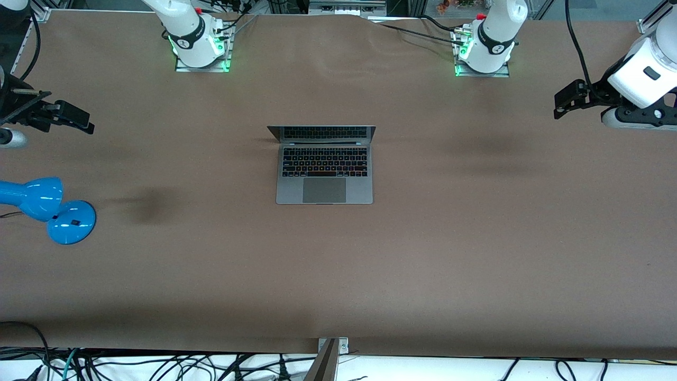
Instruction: Close laptop with both arms from behind
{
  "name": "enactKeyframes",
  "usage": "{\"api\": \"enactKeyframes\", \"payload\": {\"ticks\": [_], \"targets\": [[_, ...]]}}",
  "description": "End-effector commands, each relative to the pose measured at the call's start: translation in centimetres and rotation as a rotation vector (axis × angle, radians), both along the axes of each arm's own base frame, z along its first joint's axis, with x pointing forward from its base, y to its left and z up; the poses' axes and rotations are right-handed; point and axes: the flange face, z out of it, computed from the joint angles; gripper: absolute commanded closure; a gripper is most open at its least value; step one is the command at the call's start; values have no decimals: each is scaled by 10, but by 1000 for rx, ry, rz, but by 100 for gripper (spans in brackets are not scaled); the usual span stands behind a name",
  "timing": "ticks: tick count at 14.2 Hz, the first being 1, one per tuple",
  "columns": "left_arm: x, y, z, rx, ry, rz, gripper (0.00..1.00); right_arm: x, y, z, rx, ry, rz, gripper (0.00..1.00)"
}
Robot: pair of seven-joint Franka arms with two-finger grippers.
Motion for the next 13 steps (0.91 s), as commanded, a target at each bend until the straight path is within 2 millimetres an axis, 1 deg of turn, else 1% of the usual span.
{"api": "enactKeyframes", "payload": {"ticks": [1,7,9,13], "targets": [[2,1,7,4,-15,-8,0,-3,0,2,18,2,-3,0],[1,2,9,5,-22,-5,0,-3,0,2,18,2,-3,0],[0,8,8,5,-14,6,0,-2,0,2,18,1,-2,0],[4,6,9,5,-23,20,0,-3,0,2,19,3,1,0]]}}
